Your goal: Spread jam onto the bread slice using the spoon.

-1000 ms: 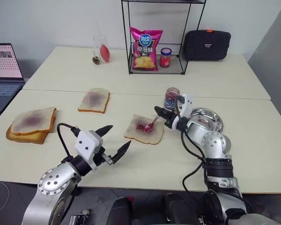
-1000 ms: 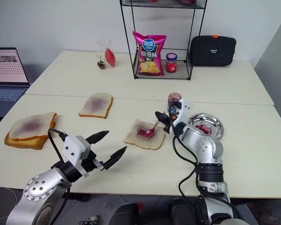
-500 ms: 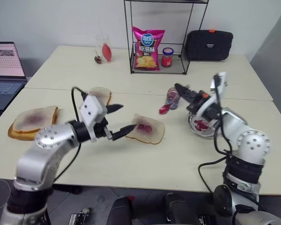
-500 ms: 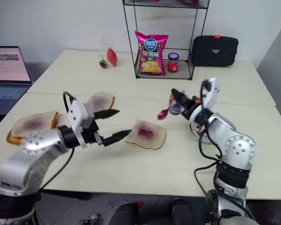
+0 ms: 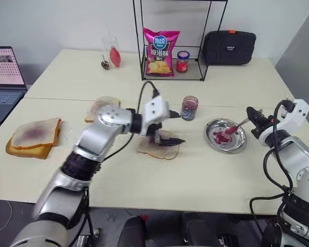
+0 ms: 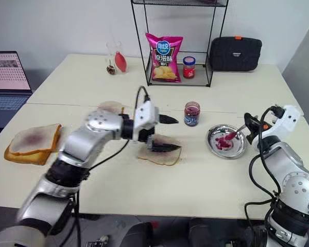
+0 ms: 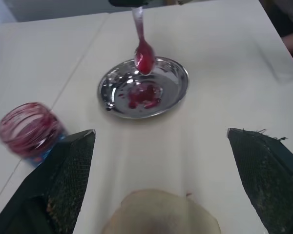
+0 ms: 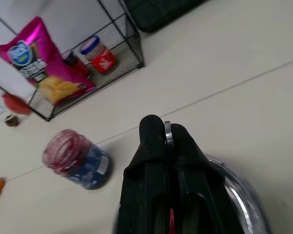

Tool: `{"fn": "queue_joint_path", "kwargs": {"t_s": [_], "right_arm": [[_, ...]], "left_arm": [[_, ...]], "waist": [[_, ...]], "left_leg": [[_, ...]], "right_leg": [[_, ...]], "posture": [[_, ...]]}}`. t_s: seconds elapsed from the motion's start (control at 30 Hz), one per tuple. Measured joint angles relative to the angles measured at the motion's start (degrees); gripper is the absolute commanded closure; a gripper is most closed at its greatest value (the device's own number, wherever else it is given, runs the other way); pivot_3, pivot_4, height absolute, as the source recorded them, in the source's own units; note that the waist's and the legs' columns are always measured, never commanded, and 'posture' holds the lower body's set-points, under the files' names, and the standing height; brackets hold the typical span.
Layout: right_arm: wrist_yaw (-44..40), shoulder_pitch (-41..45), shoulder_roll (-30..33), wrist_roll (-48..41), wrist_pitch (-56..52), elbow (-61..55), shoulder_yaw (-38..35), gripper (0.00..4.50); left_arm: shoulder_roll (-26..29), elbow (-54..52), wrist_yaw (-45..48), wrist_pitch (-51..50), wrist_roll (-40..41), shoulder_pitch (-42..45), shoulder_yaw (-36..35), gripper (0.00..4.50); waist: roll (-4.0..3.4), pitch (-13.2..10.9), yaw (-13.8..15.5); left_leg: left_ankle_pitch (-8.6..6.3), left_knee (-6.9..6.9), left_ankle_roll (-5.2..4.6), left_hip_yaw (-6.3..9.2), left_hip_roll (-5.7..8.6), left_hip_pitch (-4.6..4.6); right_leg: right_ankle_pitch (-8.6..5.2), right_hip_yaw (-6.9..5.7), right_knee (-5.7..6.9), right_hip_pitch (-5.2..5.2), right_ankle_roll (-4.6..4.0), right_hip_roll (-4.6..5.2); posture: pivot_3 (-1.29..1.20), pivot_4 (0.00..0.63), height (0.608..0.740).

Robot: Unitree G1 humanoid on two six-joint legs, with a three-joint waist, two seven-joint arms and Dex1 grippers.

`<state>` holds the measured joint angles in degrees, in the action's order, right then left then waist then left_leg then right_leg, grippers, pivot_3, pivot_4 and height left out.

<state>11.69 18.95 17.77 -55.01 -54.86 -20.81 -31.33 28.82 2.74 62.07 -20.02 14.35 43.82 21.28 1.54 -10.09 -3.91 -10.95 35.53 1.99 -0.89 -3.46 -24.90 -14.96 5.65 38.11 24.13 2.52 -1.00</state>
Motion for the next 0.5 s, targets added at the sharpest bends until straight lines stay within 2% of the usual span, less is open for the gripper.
{"fn": "queue_joint_path", "kwargs": {"t_s": [0.2,0.43,0.5], "right_arm": [[-6.63,-2.81,-0.37,4.11,6.70,6.82,1.61,4.48],[-11.14,-3.26,-0.44,6.55,12.83,11.85,2.18,4.48],[-11.82,-2.88,-0.44,6.73,13.98,13.31,2.15,4.03]], "left_arm": [[-4.16,3.76,-0.63,2.86,-2.96,0.00,0.86,0.00],[-4.33,1.49,-1.56,1.98,-4.04,-1.35,0.82,0.00],[-4.31,0.96,-1.68,1.38,-4.06,-1.51,0.80,0.00]], "waist": [[-0.01,0.00,0.43],[-0.02,0.01,0.56],[-0.02,0.01,0.58]], "left_leg": [[0.01,0.10,-0.01,0.07,0.00,0.00],[0.01,0.28,-0.01,0.10,0.00,0.01],[0.01,0.38,-0.01,0.10,0.00,0.01]], "right_leg": [[0.00,-0.06,0.04,-0.05,0.01,-0.02],[0.07,-0.07,0.08,-0.13,0.11,-0.02],[0.12,-0.05,0.08,-0.16,0.18,-0.02]], "posture": [[0.00,0.150,0.740],[0.00,0.150,0.740],[0.00,0.150,0.740]]}}
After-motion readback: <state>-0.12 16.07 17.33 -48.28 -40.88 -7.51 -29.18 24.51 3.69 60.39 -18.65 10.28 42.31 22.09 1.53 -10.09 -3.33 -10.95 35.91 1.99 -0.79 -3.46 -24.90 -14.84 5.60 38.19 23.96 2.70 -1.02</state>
